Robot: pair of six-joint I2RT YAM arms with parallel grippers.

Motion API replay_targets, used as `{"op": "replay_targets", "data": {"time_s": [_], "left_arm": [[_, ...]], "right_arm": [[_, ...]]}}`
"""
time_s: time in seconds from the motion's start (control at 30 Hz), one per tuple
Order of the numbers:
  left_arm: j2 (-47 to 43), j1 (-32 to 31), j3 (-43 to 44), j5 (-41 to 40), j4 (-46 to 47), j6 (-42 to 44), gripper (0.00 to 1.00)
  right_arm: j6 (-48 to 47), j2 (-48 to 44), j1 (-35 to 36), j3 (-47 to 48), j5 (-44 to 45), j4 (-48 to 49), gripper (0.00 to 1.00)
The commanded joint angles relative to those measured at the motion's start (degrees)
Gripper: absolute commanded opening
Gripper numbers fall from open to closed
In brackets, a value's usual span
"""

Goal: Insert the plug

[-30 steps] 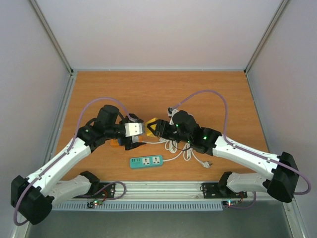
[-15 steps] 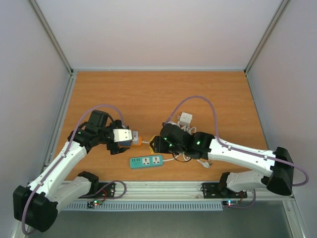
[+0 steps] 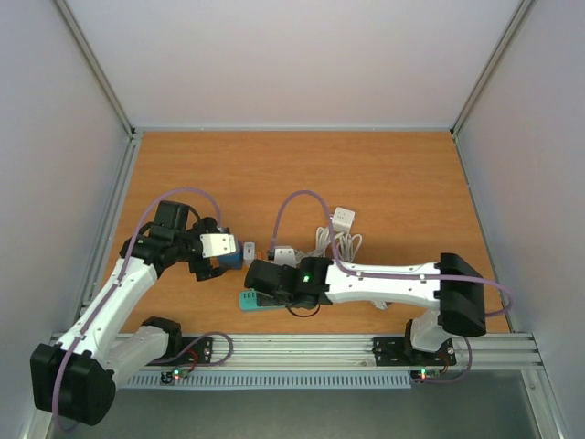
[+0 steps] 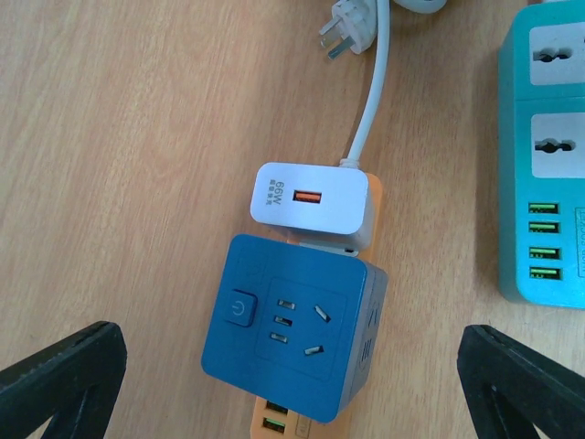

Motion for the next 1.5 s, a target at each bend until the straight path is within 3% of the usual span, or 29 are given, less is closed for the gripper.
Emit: {"op": "replay_targets", "data": {"time_s": [0.0,0.3,1.47], "left_arm": [[0.04,0.51,0.45,1.25,1.01,0.62,1.00],[1.21,0.62,-0.64,0.53,1.64,1.09,1.00],[-2.54,0.60,-4.97,0.14,2.97,3.88,1.00]], "right_arm": [[4.07,3.73,0.75,3.47,3.98,-2.77,0.01],[4.91,10.27,0.79,6.92,3.82,-3.58,0.01],[6.60,17.32,1.77,10.68,5.27,-7.91,0.01]]}}
